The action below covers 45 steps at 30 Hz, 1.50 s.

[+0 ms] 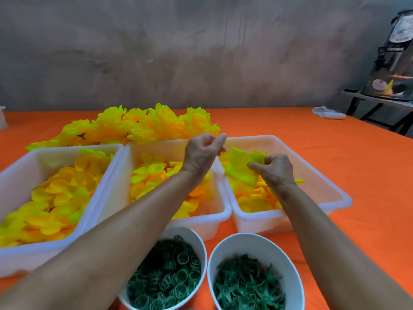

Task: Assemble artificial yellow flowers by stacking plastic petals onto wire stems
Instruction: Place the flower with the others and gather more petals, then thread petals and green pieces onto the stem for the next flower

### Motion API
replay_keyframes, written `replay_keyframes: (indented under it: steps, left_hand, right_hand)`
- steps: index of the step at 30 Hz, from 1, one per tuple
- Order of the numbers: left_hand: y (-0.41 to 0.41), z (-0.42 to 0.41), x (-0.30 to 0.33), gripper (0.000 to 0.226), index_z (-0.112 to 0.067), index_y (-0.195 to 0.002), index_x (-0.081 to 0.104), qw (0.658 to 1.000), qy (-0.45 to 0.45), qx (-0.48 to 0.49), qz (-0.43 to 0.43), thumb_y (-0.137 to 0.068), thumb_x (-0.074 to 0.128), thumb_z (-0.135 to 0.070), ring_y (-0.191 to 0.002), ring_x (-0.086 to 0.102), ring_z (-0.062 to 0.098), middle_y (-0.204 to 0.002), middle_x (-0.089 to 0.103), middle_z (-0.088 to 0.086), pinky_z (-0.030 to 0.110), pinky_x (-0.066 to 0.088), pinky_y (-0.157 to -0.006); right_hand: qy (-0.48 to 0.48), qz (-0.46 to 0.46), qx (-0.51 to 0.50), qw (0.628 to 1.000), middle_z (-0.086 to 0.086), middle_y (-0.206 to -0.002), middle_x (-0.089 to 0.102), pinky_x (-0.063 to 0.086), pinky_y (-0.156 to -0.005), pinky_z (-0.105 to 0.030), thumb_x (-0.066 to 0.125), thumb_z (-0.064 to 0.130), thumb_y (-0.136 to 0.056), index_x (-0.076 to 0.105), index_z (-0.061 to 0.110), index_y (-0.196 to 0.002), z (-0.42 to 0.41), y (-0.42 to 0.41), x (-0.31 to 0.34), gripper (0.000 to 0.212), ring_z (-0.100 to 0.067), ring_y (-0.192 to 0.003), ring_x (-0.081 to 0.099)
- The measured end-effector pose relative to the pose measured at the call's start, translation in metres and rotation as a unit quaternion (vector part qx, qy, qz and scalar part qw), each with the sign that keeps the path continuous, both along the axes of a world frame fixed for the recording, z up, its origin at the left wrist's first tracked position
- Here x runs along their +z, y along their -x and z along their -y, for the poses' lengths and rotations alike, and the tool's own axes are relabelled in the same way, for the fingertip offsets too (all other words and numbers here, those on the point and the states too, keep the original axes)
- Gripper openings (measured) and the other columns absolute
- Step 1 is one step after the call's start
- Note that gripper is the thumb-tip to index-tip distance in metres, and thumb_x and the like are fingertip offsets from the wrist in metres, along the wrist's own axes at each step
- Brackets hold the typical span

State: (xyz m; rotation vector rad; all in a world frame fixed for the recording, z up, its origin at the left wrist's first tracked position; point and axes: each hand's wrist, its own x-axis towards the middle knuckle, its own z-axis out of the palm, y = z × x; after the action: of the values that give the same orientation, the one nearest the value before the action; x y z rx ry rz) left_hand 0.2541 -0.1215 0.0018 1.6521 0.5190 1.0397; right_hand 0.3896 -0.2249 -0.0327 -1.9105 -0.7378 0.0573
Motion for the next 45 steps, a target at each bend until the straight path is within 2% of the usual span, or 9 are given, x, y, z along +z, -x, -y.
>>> replay_keyframes:
  steps: [3,7,12,16,23,31,36,39,45]
  left_hand:
    - [0.008,0.000,0.015,0.031,0.009,-0.084,0.064,1.000,-0.014,0.009,-0.014,-0.092,0.059,-0.020,-0.067,0.056,0.019,-0.075,0.066,0.015,0.021,0.043,-0.062]
    - [0.035,0.000,0.021,0.029,0.002,-0.073,0.065,0.998,-0.046,0.020,-0.034,-0.092,0.059,-0.019,-0.064,0.057,0.019,-0.073,0.067,0.014,0.023,0.043,-0.062]
    - [0.084,0.001,0.023,0.027,-0.005,-0.067,0.061,0.997,-0.051,0.038,-0.045,-0.093,0.057,-0.010,-0.069,0.058,0.025,-0.071,0.063,0.015,0.035,0.050,-0.069]
    - [0.127,0.003,0.026,0.024,0.000,-0.072,0.063,0.994,-0.064,0.042,-0.073,-0.093,0.055,-0.008,-0.070,0.060,0.027,-0.075,0.065,0.018,0.042,0.053,-0.071]
    - [0.194,0.020,0.021,0.025,-0.004,-0.070,0.063,0.990,-0.094,0.043,-0.099,-0.093,0.055,-0.006,-0.061,0.058,0.019,-0.070,0.065,0.013,0.028,0.050,-0.063]
    - [0.260,0.041,-0.012,0.018,-0.001,-0.074,0.068,0.955,-0.159,0.150,-0.202,-0.087,0.064,-0.013,-0.063,0.052,0.013,-0.069,0.065,0.010,0.030,0.044,-0.064]
    - [0.284,0.045,-0.032,0.007,-0.011,-0.079,0.071,0.915,-0.175,0.258,-0.257,-0.083,0.065,-0.011,-0.076,0.061,0.021,-0.081,0.071,0.005,0.035,0.050,-0.075]
    - [0.289,0.046,-0.043,0.009,-0.011,-0.084,0.071,0.906,-0.148,0.281,-0.279,-0.082,0.063,-0.007,-0.083,0.064,0.027,-0.085,0.072,0.008,0.037,0.050,-0.079]
    - [0.293,0.050,-0.054,0.016,-0.007,-0.085,0.071,0.920,-0.096,0.284,-0.253,-0.081,0.059,0.002,-0.087,0.065,0.024,-0.087,0.072,0.007,0.033,0.050,-0.083]
  right_hand:
    - [0.087,0.043,0.031,0.995,-0.011,-0.066,0.062,0.044,-0.064,-0.034,0.081,0.017,-0.068,0.063,0.008,-0.066,-0.001,0.004,0.001,0.020,-0.030,-0.071,0.058]
    - [0.113,0.123,0.022,0.986,-0.013,-0.100,0.066,0.050,-0.081,-0.043,0.082,0.015,-0.066,0.063,0.012,-0.112,0.003,0.013,0.003,0.050,-0.033,-0.089,0.063]
    - [0.158,0.207,0.046,0.965,-0.017,-0.099,0.070,0.046,-0.082,-0.035,0.074,0.022,-0.079,0.074,0.010,-0.094,0.005,0.024,0.007,0.019,-0.034,-0.092,0.065]
    - [0.157,0.222,0.051,0.961,-0.021,-0.106,0.068,0.043,-0.087,-0.038,0.070,0.022,-0.083,0.074,0.006,-0.097,0.011,0.032,0.028,0.022,-0.036,-0.103,0.061]
    - [0.017,0.201,0.229,0.952,-0.012,-0.083,0.070,0.038,-0.061,-0.007,0.071,0.009,-0.081,0.074,0.002,-0.086,0.028,0.106,0.063,0.009,-0.007,-0.061,0.054]
    - [0.031,0.097,0.468,0.878,-0.014,-0.080,0.072,0.051,-0.072,-0.031,0.074,0.002,-0.076,0.073,0.010,-0.078,0.013,0.209,0.064,0.008,-0.010,-0.071,0.060]
    - [0.103,0.183,0.514,0.832,0.006,-0.071,0.070,0.044,-0.059,-0.013,0.076,0.008,-0.077,0.076,0.018,-0.078,-0.012,0.247,0.044,0.010,0.007,-0.060,0.057]
    - [0.152,0.243,0.522,0.804,0.001,-0.078,0.072,0.038,-0.056,-0.004,0.073,0.008,-0.079,0.077,0.015,-0.085,-0.023,0.263,0.032,0.010,0.013,-0.060,0.052]
    - [0.233,0.306,0.535,0.752,-0.002,-0.083,0.071,0.038,-0.063,-0.020,0.071,0.006,-0.077,0.076,0.012,-0.095,-0.032,0.283,0.021,0.019,-0.007,-0.070,0.054]
